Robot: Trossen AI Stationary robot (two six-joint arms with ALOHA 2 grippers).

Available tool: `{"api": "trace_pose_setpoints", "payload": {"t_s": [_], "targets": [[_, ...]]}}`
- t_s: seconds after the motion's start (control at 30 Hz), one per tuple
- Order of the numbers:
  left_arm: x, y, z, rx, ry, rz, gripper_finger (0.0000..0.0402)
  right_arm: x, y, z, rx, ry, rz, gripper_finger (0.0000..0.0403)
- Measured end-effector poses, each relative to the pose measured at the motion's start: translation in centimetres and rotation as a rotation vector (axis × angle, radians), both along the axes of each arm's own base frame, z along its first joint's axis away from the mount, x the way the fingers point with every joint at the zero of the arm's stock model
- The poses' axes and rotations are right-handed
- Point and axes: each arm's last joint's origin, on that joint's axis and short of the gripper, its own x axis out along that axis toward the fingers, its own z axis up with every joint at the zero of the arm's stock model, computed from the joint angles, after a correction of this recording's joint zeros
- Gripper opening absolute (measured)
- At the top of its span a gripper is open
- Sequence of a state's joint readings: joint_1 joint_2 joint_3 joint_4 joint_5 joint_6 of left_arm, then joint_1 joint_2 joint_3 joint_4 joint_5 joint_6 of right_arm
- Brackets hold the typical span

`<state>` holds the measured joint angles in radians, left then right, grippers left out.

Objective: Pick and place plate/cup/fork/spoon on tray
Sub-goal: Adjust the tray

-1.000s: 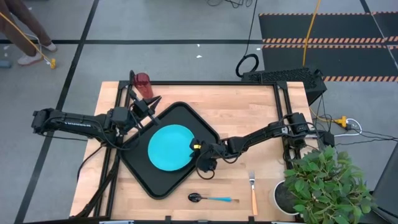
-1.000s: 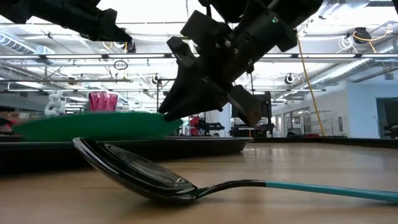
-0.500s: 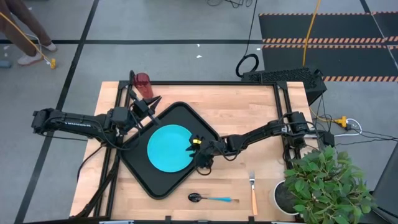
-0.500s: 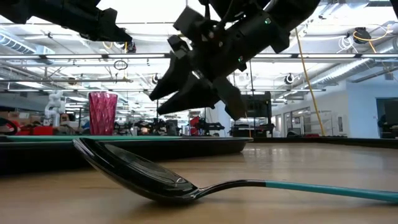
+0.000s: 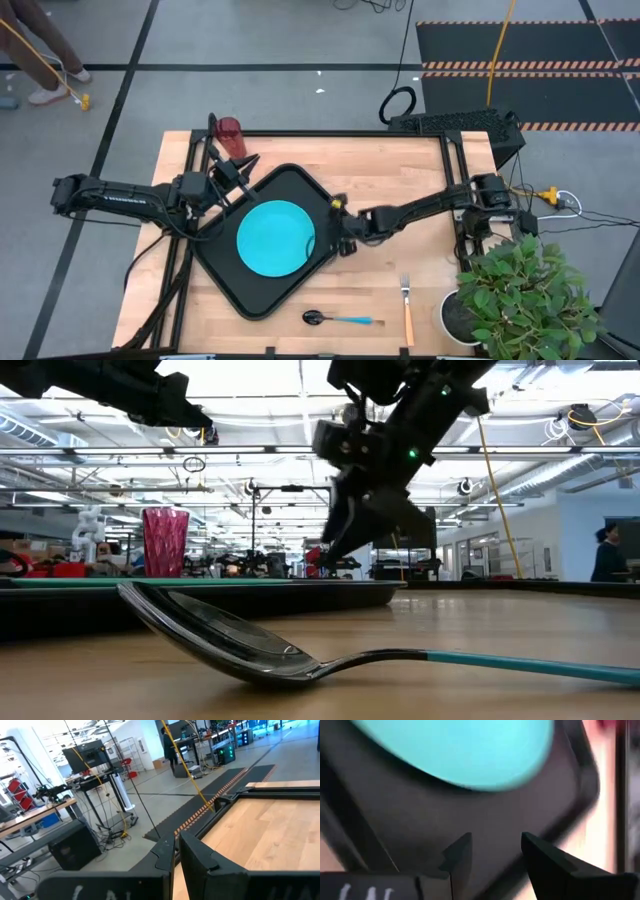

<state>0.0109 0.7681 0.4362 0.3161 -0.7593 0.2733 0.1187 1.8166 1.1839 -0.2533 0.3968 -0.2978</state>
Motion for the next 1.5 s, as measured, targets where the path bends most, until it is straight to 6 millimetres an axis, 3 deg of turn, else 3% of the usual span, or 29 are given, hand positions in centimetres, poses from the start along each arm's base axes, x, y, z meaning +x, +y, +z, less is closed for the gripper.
{"api": "trace_pose_setpoints", "payload": {"t_s": [0.17, 0.3, 0.4, 0.57, 0.7, 1.03, 1.3, 1.5], "targets": [[0.0, 0.0, 0.4, -0.030, -0.070, 0.003, 0.0031, -1.1, -3.7, 2.1, 0.173, -0.052, -0.233, 0.0159], [0.0, 0.0, 0.5, -0.047, -0.103, 0.002, 0.0031, -1.9, -8.2, 1.9, 0.413, -0.036, -0.399, 0.0160], [0.0, 0.0, 0.5, -0.048, -0.103, 0.002, 0.0031, -2.2, -10.9, 1.2, 0.596, -0.029, -0.427, 0.0160], [0.0, 0.0, 0.5, -0.049, -0.104, 0.002, 0.0031, -2.5, -13.2, 1.2, 0.676, -0.060, -0.449, 0.0160], [0.0, 0.0, 0.5, -0.049, -0.104, 0.002, 0.0031, -2.8, -13.5, 1.0, 0.743, -0.038, -0.458, 0.0160], [0.0, -0.1, 0.2, -0.074, -0.097, -0.005, 0.0031, -2.0, -11.0, -3.1, 0.725, 0.119, -0.427, 0.0160], [0.0, -0.2, 0.0, -0.087, -0.079, -0.011, 0.0031, -2.8, -10.0, -3.3, 0.554, 0.230, -0.459, 0.0160], [0.0, -0.2, -0.1, -0.085, -0.075, -0.011, 0.0031, -4.4, -9.0, -3.6, 0.543, 0.409, -0.510, 0.0160]]}}
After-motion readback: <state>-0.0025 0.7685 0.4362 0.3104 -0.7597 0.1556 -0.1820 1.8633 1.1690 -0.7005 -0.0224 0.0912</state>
